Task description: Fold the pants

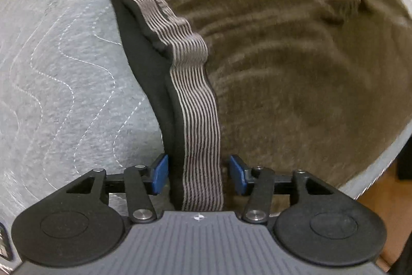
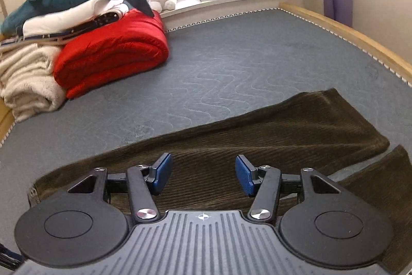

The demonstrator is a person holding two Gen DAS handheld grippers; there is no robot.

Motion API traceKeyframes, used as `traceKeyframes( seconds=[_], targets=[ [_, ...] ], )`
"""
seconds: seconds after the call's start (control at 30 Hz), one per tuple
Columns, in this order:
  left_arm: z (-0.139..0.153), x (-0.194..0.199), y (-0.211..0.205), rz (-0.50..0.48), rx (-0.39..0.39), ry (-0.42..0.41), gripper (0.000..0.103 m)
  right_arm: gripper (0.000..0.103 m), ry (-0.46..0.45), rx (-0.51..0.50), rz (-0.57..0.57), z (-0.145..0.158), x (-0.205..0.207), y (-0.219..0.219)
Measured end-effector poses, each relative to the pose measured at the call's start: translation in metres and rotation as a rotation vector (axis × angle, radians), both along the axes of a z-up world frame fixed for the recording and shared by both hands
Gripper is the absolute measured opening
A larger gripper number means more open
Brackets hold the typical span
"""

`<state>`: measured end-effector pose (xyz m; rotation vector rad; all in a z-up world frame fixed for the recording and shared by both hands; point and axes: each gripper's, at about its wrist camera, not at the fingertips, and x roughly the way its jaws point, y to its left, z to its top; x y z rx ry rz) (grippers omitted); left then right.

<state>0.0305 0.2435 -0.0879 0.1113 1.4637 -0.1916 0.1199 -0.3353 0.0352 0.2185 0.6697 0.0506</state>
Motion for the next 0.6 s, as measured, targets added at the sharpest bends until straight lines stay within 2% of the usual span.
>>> traceKeyframes(
  seconds=[0.07,0.1,0.2,0.27,0.4,0.47,0.5,0.53,0.6],
  targets=[
    [0.0,-0.007,-0.005,-0.059,0.023,-0.013,0.046,0.057,-0.004,-0.017,0.01,0.0,-0.002,0.001],
    [0.0,-0.009,-0.007,-0.079,0.038,-0.02,0.038,0.057,-0.004,-0.025,0.013,-0.001,0.001,0.002],
    [0.005,-0.016,-0.007,-0.083,0.047,-0.04,0.028,0.057,-0.013,-0.055,0.015,0.0,0.0,0.002],
    [0.011,-0.023,-0.006,-0.098,0.062,-0.053,0.027,0.057,-0.019,-0.072,0.006,0.0,0.0,0.0],
    [0.01,-0.029,-0.022,-0.17,0.137,-0.075,0.032,0.057,-0.016,-0.048,-0.028,0.0,-0.001,-0.009],
    [0.017,-0.029,-0.026,-0.181,0.158,-0.117,0.035,0.057,-0.01,-0.04,-0.043,-0.001,-0.001,-0.012],
    [0.024,-0.029,-0.027,-0.177,0.164,-0.155,0.041,0.057,-0.007,-0.036,-0.05,-0.001,-0.001,-0.013],
    [0.031,-0.028,-0.027,-0.168,0.157,-0.199,0.05,0.057,-0.005,-0.029,-0.055,-0.001,-0.001,-0.015],
    [0.045,-0.026,-0.027,-0.145,0.087,-0.262,0.051,0.057,-0.004,-0.018,-0.061,-0.002,-0.001,-0.016]
  ],
)
